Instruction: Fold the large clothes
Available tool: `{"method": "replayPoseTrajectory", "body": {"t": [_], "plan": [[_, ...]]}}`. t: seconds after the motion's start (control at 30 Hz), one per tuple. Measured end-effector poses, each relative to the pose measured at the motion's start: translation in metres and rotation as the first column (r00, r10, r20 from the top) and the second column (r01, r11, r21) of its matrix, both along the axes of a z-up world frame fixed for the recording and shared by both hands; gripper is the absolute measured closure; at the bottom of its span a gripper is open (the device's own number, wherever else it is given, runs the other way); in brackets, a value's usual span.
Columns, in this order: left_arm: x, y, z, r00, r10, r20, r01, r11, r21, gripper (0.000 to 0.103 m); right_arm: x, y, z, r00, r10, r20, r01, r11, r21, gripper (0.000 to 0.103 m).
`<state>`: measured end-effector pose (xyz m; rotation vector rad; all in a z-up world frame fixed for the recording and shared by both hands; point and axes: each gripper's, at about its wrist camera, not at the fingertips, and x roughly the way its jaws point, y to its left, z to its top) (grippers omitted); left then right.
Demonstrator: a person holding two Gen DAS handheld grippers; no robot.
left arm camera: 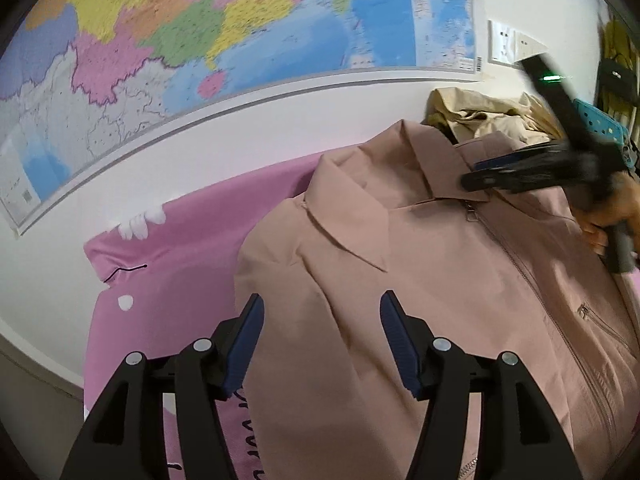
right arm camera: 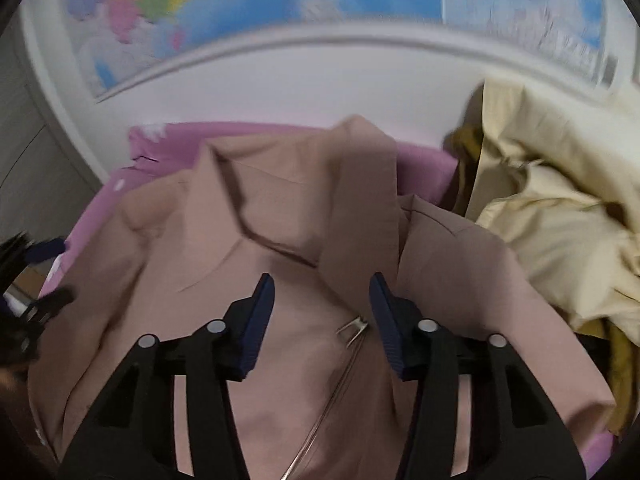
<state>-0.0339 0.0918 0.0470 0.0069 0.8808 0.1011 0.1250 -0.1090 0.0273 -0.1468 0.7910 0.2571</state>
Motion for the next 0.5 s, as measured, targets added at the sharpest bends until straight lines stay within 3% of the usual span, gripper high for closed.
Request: {"method": "replayPoseTrajectory", "body": {"t": [0.13, 0.27, 0.5], "plan": [[-0.005, -0.003, -0.001, 1.0, 0.013, -0.001, -0.013, 1.0, 0.022, 0.045, 0.015, -0.006, -0.002, 0.997, -0.069, -0.044, 0.069, 0.998, 0.004, 0.057], [-0.016, -0.008, 0.001, 1.0, 0.015, 0.012, -0.016, 0.997, 0.079, 0.041, -0.019, 0.006, 0.016, 0.999, -0.006, 0.039, 0.007, 1.0, -0.03, 0.044], [-0.04, -0.011, 0.004, 0.999, 0.046, 0.01, -0.047, 0.995, 0.09, 0.037, -0.087, -0.009, 0.036, 0.993, 0.068, 0.094, -0.072, 0.996, 0.043, 0.032]]}}
